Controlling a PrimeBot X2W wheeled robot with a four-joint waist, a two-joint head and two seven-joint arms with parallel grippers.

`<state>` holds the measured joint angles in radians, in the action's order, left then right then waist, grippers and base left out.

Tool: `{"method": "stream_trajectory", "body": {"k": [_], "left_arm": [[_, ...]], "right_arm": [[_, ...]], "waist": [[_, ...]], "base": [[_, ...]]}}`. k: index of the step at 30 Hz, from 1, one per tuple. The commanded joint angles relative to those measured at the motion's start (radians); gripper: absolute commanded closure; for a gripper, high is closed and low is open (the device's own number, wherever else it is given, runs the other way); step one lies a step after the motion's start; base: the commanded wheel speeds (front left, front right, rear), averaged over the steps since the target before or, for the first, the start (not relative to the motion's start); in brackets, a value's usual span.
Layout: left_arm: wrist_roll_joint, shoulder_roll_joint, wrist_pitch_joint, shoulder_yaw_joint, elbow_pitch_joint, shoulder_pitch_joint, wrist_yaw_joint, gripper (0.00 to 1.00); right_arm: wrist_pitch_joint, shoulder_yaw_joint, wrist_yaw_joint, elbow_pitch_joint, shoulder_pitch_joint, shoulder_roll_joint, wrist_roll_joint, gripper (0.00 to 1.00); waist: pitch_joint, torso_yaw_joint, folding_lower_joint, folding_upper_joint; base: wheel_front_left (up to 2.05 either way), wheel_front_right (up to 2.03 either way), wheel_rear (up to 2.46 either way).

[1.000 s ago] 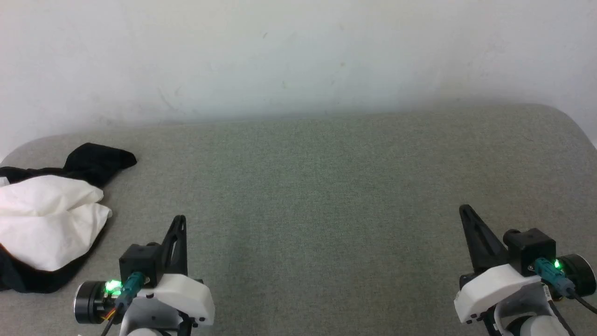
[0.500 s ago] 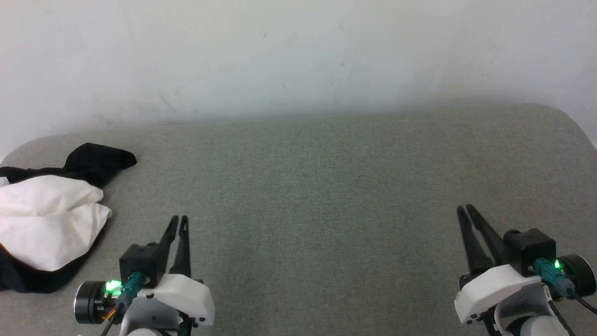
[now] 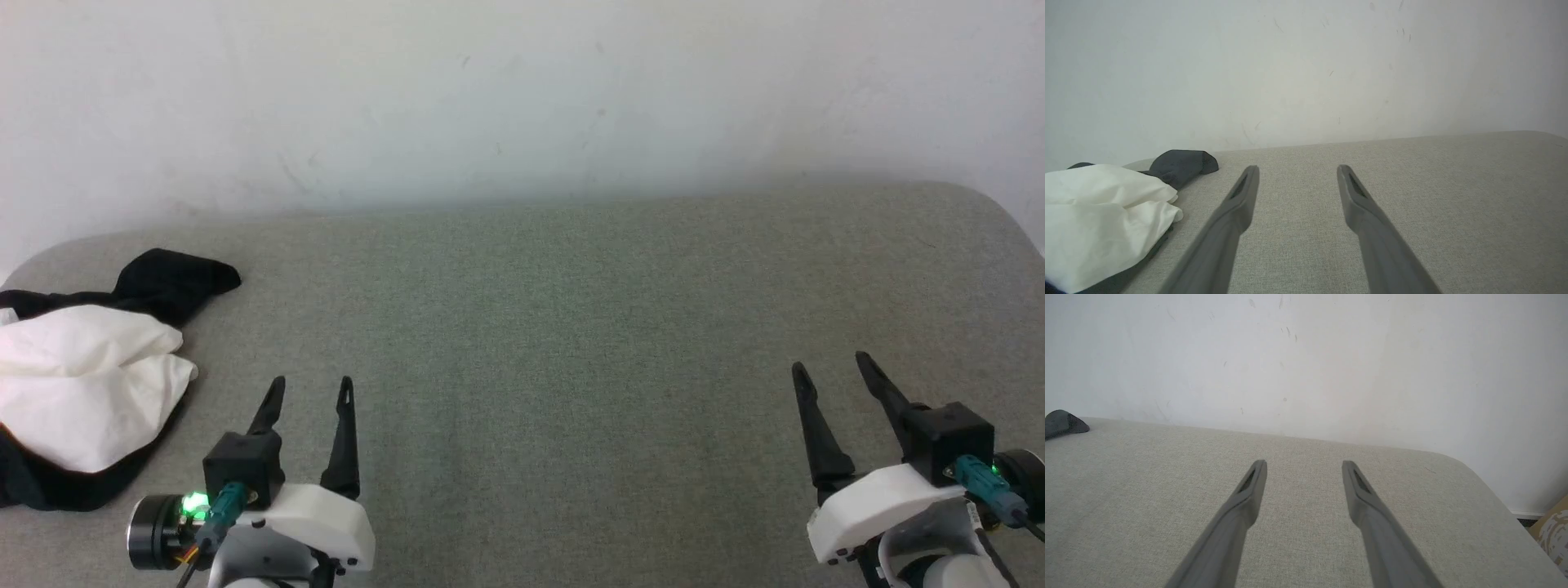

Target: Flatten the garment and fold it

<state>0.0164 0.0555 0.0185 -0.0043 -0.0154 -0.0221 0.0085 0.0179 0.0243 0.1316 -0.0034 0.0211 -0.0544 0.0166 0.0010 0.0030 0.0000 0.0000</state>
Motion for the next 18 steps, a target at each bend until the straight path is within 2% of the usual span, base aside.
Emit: {"method": "stream_trajectory", "body": {"k": [1, 18], "left_arm": [[0.011, -0.001, 0.008, 0.004, -0.008, -0.014, 0.000, 0.00], [0.048, -0.001, 0.046, 0.011, -0.043, -0.037, 0.015, 0.00]], "right_arm": [[0.009, 0.005, 0.000, -0.004, 0.005, 0.000, 0.010, 0.00], [0.047, 0.039, 0.000, -0.022, 0.017, 0.001, 0.011, 0.00]], "waist": [[0.000, 0.000, 0.0000, 0.0000], [0.013, 0.030, 0.0000, 0.0000]], "base": [[0.00, 0.00, 0.00], [0.00, 0.00, 0.00]]}}
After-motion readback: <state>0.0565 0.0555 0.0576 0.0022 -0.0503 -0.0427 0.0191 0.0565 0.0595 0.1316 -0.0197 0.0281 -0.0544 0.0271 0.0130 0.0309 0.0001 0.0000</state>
